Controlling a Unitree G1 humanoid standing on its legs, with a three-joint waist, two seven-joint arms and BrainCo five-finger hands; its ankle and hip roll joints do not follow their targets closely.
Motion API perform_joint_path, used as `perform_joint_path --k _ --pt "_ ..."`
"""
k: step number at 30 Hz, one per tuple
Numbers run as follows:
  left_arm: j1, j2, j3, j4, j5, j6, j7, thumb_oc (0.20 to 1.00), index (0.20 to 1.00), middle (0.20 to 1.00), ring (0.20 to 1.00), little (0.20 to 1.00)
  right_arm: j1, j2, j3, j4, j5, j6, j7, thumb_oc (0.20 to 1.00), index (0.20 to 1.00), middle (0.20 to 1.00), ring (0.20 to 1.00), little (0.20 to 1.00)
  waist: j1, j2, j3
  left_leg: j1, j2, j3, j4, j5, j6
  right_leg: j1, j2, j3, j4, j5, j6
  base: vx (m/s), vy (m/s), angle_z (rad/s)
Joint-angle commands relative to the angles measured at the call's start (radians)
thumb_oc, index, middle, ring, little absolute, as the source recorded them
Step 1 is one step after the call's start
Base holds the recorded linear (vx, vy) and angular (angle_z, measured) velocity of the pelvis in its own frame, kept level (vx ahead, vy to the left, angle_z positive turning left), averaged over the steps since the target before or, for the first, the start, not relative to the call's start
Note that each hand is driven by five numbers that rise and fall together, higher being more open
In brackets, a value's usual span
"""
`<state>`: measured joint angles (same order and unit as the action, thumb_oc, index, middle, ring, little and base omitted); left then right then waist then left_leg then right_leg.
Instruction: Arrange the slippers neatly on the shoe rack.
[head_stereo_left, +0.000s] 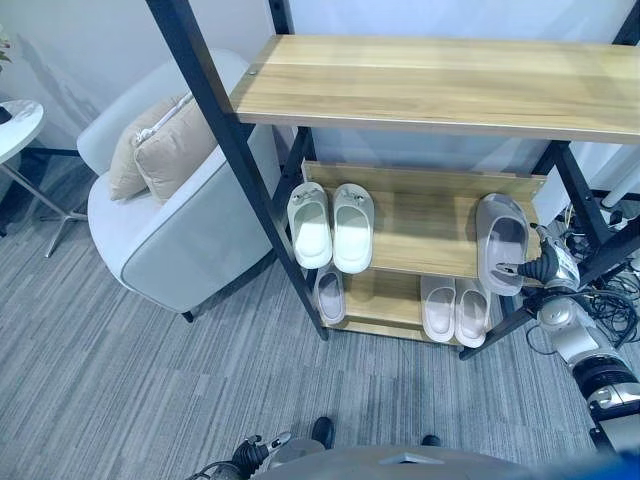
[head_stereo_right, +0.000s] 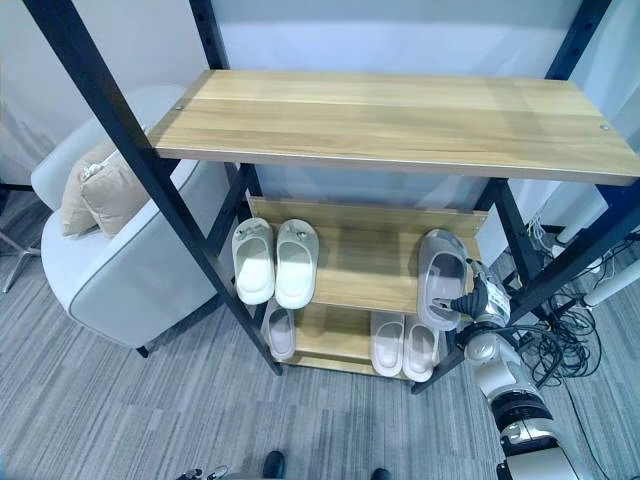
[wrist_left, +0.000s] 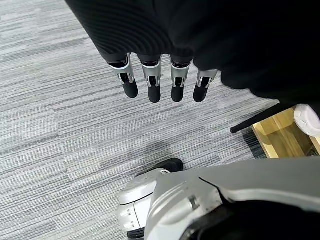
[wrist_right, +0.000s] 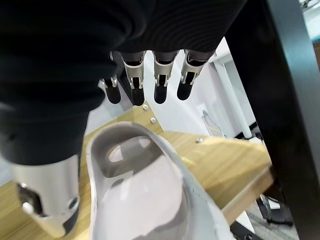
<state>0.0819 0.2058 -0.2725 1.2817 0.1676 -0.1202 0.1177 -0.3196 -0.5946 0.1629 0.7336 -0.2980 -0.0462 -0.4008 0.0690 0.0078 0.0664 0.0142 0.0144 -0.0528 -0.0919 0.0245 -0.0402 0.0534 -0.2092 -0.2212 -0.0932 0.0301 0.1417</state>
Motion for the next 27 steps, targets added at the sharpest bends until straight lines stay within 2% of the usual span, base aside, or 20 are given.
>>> perform_joint_path --k 1,17,22,27 --pt "-0.023 -0.036 -0.028 0.094 -0.02 0.004 0.027 1.0 1.0 1.0 1.0 1.0 -0.089 -0.026 -0.038 0.024 0.036 -0.005 -0.081 1.0 1.0 1.0 1.0 1.0 0.016 -0.009 0.007 -0.044 -0.028 0.027 0.062 -0.092 0.042 0.0 -0.02 -0.021 0.04 -0.03 0.03 -0.01 0.027 0.03" --pt "-0.067 -0.009 -0.031 0.088 -0.09 -0.001 0.061 1.0 1.0 1.0 1.0 1.0 -0.259 0.004 0.029 0.19 0.182 -0.017 -0.078 1.0 1.0 1.0 1.0 1.0 0.033 -0.007 0.047 -0.143 -0.037 0.014 0.043 -0.049 0.031 -0.081 -0.033 -0.035 0.02 0.012 0.035 -0.01 0.011 0.02" --pt "-0.077 -0.011 -0.036 0.088 -0.099 0.001 0.069 1.0 1.0 1.0 1.0 1.0 -0.278 0.049 0.036 0.201 0.225 -0.022 -0.076 1.0 1.0 1.0 1.0 1.0 0.038 -0.009 0.056 -0.153 -0.039 0.006 0.035 -0.042 0.03 -0.087 -0.036 -0.045 0.022 0.015 0.035 -0.01 0.01 0.03" --pt "-0.085 -0.015 -0.036 0.08 -0.095 0.002 0.074 1.0 1.0 1.0 1.0 1.0 -0.261 0.093 0.065 0.147 0.191 -0.023 -0.074 1.0 1.0 1.0 1.0 1.0 0.041 -0.014 0.054 -0.134 -0.038 0.001 0.028 -0.048 0.031 -0.074 -0.038 -0.05 0.024 0.008 0.036 0.0 0.0 0.0"
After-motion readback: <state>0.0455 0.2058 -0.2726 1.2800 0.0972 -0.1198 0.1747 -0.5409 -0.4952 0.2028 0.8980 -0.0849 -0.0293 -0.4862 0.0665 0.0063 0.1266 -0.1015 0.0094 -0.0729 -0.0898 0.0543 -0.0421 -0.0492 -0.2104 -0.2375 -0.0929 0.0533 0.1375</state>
